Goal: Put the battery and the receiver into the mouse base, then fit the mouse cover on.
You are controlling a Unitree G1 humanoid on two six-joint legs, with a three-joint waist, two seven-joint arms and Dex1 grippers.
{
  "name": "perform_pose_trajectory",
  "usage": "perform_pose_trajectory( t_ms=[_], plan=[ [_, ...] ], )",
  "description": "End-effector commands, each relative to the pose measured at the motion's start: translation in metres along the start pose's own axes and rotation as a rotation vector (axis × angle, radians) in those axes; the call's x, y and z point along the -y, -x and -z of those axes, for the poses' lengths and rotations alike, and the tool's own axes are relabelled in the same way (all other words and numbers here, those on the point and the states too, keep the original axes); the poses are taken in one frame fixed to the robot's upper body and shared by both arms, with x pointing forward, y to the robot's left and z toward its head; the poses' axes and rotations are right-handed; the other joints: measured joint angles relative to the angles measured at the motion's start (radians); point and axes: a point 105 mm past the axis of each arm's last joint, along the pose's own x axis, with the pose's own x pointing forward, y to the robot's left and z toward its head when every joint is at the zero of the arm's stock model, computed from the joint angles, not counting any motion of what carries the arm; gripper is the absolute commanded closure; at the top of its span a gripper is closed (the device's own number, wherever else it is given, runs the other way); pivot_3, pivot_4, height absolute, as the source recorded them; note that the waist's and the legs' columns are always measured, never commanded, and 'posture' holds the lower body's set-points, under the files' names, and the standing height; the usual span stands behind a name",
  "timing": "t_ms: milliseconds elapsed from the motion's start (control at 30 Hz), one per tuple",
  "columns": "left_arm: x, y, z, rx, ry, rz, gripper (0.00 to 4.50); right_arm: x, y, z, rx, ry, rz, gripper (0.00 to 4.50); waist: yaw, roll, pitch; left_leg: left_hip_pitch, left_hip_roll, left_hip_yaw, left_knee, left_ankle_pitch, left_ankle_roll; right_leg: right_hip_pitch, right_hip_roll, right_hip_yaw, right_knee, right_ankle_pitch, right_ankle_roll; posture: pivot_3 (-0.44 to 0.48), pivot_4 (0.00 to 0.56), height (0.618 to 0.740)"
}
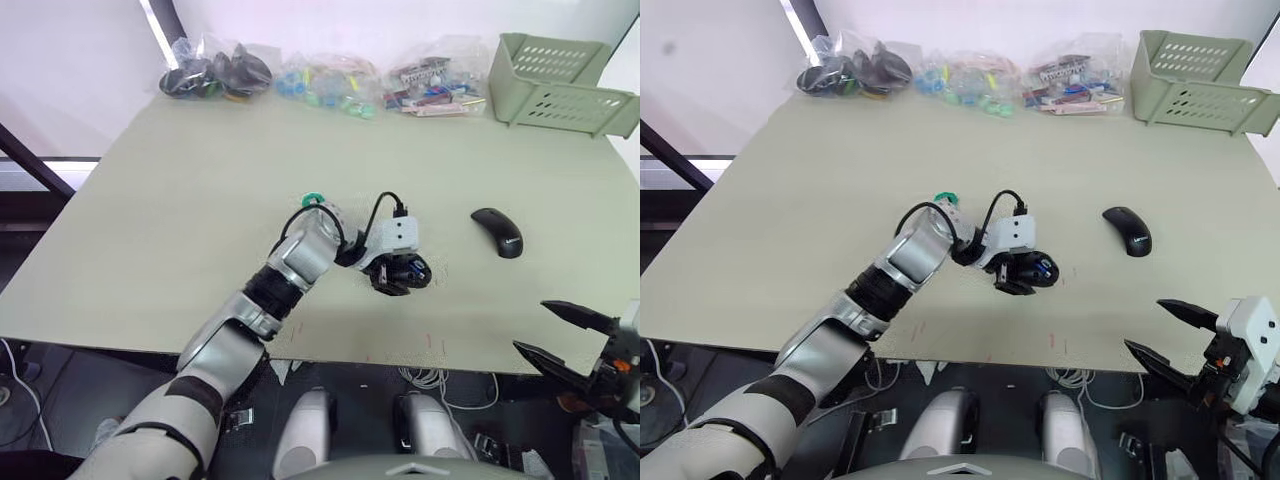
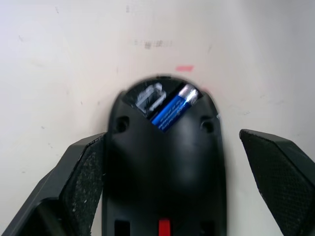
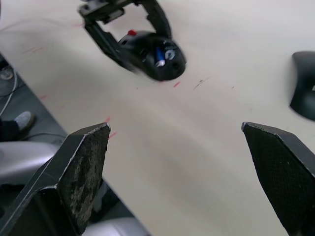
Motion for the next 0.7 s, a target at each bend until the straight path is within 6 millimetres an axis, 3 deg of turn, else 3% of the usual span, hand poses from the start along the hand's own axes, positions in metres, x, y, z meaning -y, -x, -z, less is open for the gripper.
perform_pose_trajectory(
  t_ms=[33,133,233,367,567,700],
  plan=[
    [0.006,0.032,-0.018,0.12,-0.01,-0.019,0.04,-0.002,-0.005,-0.016,0.073,0.044,0.006,0.0,0.001,0.001,0.001,0.0,0.0,0.0,0.0,0.0,0.0,0.0,0.0,0.0,0.0,0.0,0.0,0.0,0.15,0.74],
    [0.008,0.052,-0.01,0.143,0.038,-0.063,0.04,0.002,-0.008,-0.023,0.119,0.052,0.033,0.0,0.001,0.003,0.001,0.001,0.0,0.0,-0.001,0.0,0.0,0.0,0.001,0.0,0.0,0.0,0.0,0.0,0.15,0.74],
    [0.0,0.084,0.009,0.204,0.164,-0.207,0.04,0.01,-0.01,-0.034,0.183,0.111,0.087,0.0,0.001,0.003,0.002,0.001,0.0,-0.001,0.0,0.0,0.0,0.0,0.001,-0.001,0.0,0.0,0.0,0.0,0.15,0.74],
    [-0.001,0.113,0.025,0.322,0.295,-0.342,0.04,0.011,-0.013,-0.046,0.255,0.127,0.081,0.0,0.0,0.003,0.003,0.001,0.001,0.0,0.001,0.0,0.0,0.001,0.0,-0.001,0.001,0.0,0.0,0.0,0.15,0.74],
    [-0.008,0.143,0.072,0.329,0.491,-0.689,0.04,0.013,-0.017,-0.051,0.311,0.121,0.014,0.0,0.001,0.002,0.004,0.002,0.0,0.0,0.002,0.0,0.0,0.002,0.0,0.0,0.002,0.001,0.001,0.0,0.15,0.74],
    [-0.016,0.15,0.082,0.347,0.523,-0.843,0.04,0.021,-0.019,-0.047,0.301,0.132,-0.006,0.0,0.004,0.0,0.005,0.004,0.0,0.001,0.002,0.0,0.0,0.002,0.0,0.0,0.004,0.002,0.0,0.0,0.15,0.74]
  ],
)
